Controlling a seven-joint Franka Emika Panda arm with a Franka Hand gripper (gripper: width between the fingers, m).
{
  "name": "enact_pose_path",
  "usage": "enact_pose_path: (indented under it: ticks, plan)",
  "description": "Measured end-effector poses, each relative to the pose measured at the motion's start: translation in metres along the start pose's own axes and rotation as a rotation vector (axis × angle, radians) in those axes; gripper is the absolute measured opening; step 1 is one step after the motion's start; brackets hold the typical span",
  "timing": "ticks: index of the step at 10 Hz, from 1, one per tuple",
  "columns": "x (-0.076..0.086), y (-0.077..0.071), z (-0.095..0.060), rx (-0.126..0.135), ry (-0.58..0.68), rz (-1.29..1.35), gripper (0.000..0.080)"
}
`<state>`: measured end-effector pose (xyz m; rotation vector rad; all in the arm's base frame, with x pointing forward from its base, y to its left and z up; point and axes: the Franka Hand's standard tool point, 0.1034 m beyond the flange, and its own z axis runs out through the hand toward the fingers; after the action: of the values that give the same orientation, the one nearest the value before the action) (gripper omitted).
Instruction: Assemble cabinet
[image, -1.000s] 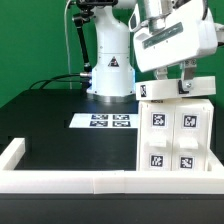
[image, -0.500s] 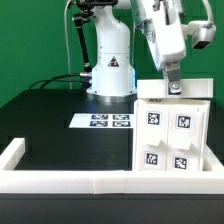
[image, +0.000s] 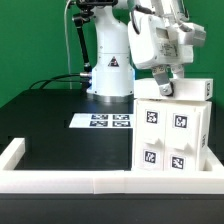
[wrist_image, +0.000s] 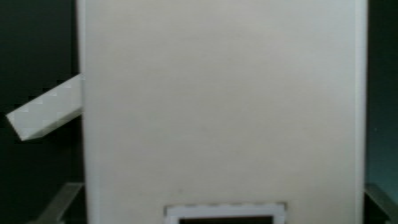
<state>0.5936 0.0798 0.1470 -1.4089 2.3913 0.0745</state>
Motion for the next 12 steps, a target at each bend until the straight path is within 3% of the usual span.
enact_pose_path:
  ticks: [1, 2, 5, 9, 10, 12]
  plan:
    - [-0.001, 0.000, -0.002, 0.002, -0.002, -0.024, 0.0628]
    - [-0.003, 0.000, -0.008, 0.009, -0.008, -0.049, 0.0769]
    - [-0.010, 0.001, -0.027, 0.026, -0.030, -0.069, 0.0792]
    - [-0.010, 0.002, -0.027, 0.026, -0.032, -0.139, 0.0797]
    - [-0.011, 0.001, -0.029, 0.002, -0.037, -0.331, 0.0797]
    - [-0.013, -0.004, -0.032, -0.007, -0.050, -0.532, 0.0797]
